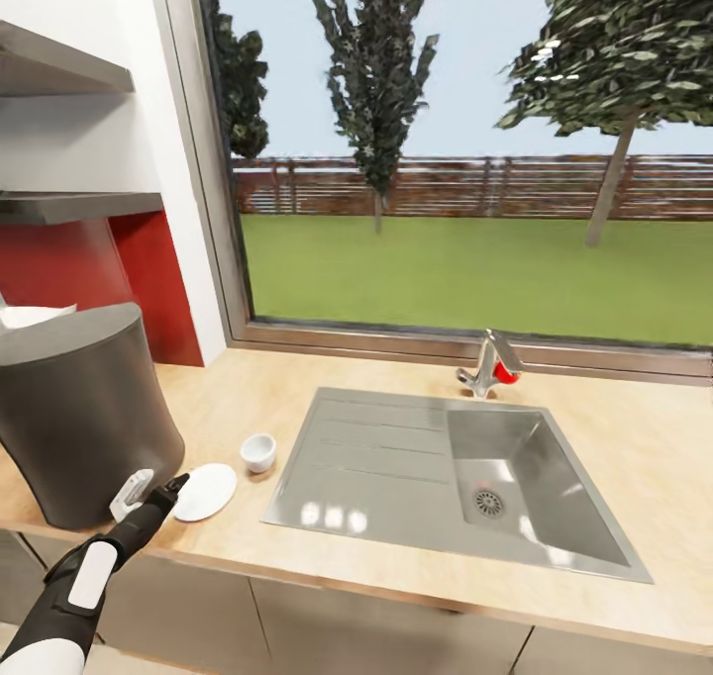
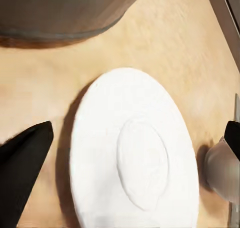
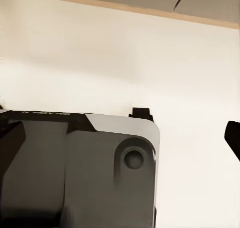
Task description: Set up a coffee station on the kitchen countertop: keep the coffee maker on the countertop, move the bottle of coffee from the kitchen shelf to the counter next to the coffee maker, place a paper coffee filter on top of the coffee maker, put the saucer next to the coffee maker with the coffee cup on the saucer, and place the electric kettle next to the coffee maker.
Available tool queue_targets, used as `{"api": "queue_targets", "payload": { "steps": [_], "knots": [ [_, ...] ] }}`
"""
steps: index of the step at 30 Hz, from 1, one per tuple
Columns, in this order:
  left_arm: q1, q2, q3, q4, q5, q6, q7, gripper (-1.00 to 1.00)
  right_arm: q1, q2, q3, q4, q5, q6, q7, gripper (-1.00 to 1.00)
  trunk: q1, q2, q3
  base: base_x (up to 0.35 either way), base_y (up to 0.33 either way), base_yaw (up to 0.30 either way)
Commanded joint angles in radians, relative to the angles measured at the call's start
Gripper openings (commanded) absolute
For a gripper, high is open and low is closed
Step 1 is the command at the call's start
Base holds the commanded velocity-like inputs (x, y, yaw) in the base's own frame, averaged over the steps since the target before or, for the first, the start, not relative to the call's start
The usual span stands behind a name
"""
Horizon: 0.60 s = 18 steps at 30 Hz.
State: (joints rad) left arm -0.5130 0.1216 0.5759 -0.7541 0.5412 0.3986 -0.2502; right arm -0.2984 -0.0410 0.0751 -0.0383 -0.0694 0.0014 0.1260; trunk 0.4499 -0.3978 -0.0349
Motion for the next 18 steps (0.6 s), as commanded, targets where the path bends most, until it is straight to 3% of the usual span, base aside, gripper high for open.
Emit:
{"api": "queue_targets", "payload": {
  "steps": [1,18],
  "knots": [
    [-0.001,0.0,0.004,0.0,-0.001,0.009,0.0,1.0,-0.001,0.0,0.008,0.0,-0.007,0.0,0.003,1.0,0.0,-0.002,-0.003,-0.299,0.11,0.0],
    [0.0,-0.001,0.004,0.0,-0.001,0.009,0.0,1.0,-0.001,0.0,0.008,0.0,-0.007,0.0,0.003,1.0,0.0,-0.002,-0.003,-0.316,0.108,0.0]
  ]
}}
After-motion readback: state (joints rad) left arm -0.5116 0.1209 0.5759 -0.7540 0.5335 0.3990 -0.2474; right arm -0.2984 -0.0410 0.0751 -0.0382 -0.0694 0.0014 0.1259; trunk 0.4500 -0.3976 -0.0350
